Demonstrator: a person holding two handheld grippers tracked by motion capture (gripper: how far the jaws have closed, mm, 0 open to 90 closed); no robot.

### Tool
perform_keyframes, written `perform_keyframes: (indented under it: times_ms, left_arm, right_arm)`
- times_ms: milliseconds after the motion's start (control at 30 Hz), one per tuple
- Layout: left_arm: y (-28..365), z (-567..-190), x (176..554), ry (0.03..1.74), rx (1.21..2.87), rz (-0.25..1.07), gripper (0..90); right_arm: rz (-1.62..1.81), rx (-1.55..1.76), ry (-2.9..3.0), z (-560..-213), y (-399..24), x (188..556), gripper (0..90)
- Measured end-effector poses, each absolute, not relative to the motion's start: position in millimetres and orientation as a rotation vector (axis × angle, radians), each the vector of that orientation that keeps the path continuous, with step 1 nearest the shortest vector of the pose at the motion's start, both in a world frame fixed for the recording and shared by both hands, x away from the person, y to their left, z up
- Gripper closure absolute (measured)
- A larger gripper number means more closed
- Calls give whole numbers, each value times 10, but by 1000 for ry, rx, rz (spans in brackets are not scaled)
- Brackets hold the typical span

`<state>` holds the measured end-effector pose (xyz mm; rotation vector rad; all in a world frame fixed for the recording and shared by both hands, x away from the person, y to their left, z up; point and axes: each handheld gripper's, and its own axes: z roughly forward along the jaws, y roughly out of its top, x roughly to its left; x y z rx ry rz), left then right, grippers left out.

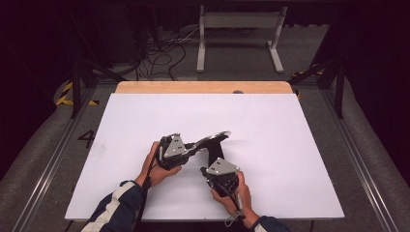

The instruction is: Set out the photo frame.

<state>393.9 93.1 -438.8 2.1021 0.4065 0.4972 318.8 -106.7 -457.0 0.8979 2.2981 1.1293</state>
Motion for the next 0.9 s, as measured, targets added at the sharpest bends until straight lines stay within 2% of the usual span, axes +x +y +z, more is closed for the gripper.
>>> perform_keyframes:
  times_ms: [67,200,400,700,900]
  left_arm:
    - [900,-4398,3959,422,2095,492,674]
    - [848,-4416,3980,456,2090,476,645]
    - [823,-4419,3986,421,2099,465,737]
    - [769,-4452,4010,396,2124,476,718]
    - [751,-4457,4019,369,2138,491,750]
  right_arm:
    - [1129,909,2298,-4572,-1076,3179,900]
    - [1129,918,2295,-4575,-1093,3174,900]
    - [1129,953,2288,-4566,-1165,3157,900]
    - [1142,980,2281,-4568,-1250,3158,900]
    - [1150,994,2281,-4562,-1314,3151,900]
